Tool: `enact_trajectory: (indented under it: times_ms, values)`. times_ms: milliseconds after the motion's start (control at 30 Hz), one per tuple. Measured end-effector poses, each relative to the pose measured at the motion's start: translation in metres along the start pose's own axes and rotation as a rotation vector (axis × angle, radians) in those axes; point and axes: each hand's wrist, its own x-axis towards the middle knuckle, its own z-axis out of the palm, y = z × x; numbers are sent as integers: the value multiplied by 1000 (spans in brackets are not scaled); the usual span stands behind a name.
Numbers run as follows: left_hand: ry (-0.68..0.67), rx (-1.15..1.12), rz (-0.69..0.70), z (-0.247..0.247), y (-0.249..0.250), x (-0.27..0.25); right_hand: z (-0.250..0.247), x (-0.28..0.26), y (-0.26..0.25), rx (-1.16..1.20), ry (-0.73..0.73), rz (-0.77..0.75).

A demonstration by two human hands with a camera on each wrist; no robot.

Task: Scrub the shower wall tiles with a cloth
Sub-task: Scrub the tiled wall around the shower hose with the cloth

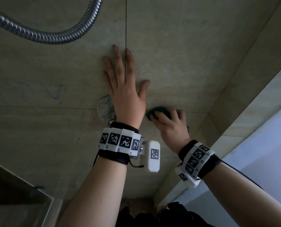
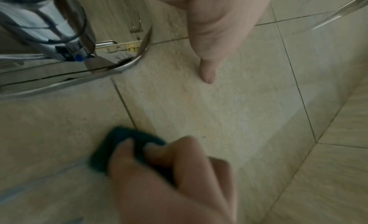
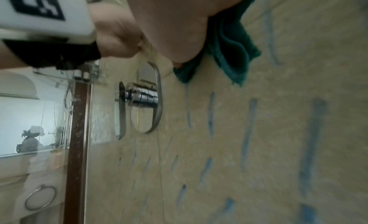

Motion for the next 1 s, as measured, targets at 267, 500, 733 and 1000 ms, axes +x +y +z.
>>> enact_trajectory:
  times_ms: [267, 500, 733, 1000]
  values:
    - [17, -28, 6, 4, 0, 0, -41, 58, 45, 9, 273, 183]
    - [18, -32, -9, 5, 1, 0, -8, 13, 22, 17, 176, 116]
    - [18, -11, -15, 8, 11, -4, -16, 10, 22, 122, 71, 97]
    - [-7, -19, -29, 10, 13, -5, -29, 47, 28, 132, 253, 228]
